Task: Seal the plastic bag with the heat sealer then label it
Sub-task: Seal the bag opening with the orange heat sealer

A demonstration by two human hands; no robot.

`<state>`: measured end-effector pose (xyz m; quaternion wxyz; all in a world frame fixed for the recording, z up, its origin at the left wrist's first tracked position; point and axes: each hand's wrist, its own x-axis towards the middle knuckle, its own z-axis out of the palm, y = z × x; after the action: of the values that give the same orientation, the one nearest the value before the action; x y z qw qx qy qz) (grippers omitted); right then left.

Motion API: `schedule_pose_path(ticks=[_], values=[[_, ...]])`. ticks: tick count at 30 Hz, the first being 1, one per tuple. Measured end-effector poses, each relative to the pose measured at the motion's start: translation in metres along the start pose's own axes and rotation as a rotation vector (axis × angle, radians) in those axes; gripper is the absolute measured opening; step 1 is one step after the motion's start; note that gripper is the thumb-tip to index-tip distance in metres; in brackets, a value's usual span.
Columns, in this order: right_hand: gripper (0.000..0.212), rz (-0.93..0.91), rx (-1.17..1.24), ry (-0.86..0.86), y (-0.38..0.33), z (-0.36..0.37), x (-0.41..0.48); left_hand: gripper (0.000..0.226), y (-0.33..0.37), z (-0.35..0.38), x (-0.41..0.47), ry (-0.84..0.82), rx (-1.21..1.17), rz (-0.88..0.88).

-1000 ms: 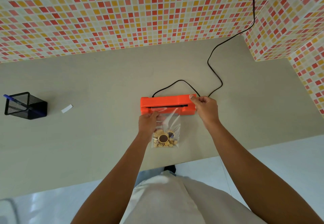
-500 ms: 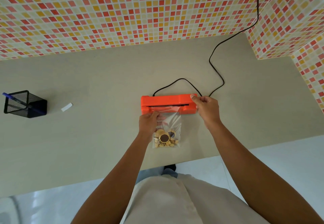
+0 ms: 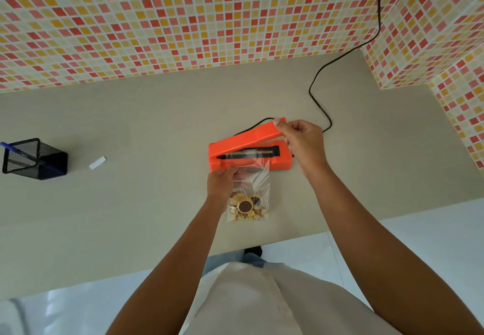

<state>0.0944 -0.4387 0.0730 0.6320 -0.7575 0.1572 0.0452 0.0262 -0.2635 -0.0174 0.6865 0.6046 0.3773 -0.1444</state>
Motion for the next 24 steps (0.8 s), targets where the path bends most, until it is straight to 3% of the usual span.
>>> schedule_pose_path(ticks=[24], values=[[0.036,0.141,-0.046,0.060,0.052,-0.017,0.004,0.023,0.002,0.002,-0.003,0.014,0.014,0.005]])
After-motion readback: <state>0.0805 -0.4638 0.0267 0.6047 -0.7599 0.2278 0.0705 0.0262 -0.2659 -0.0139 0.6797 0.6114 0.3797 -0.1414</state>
